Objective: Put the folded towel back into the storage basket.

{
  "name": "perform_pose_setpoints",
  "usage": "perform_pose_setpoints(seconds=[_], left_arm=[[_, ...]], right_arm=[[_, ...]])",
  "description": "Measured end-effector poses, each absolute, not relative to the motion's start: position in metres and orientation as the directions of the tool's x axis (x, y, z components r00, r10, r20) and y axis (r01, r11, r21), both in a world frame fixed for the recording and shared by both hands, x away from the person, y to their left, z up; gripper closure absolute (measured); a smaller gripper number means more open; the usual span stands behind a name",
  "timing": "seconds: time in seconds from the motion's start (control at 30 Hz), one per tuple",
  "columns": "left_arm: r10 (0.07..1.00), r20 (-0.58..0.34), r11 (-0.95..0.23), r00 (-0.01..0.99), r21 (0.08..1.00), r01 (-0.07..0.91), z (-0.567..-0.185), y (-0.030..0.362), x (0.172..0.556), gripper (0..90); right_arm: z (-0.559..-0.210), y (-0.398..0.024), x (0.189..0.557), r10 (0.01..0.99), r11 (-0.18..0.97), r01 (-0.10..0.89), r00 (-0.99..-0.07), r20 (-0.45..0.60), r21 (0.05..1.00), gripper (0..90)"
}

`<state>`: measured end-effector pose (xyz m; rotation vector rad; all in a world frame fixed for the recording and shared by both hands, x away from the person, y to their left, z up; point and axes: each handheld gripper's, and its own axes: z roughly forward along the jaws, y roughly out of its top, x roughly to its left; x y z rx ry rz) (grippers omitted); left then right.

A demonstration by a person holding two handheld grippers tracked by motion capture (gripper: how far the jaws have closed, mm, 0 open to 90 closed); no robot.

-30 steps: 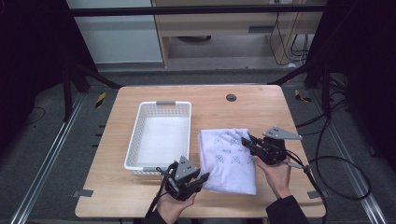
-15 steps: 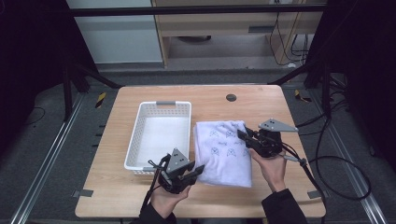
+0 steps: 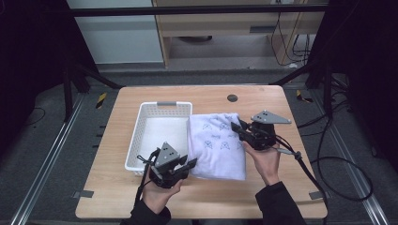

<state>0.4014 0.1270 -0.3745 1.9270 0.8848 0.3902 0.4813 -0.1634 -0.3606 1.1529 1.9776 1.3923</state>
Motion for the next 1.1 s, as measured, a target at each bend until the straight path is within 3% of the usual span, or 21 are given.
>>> perform_pose_setpoints(seconds=[1.1], left_arm=[[0.793, -0.12, -0.193, 0.597, 0.881, 0.433, -0.359, 0.191, 0.412, 72.8]], right_arm=[[-0.34, -0.092, 0.509, 0.803, 0.161, 0.315, -0.592, 0.062, 0.935, 73.3]])
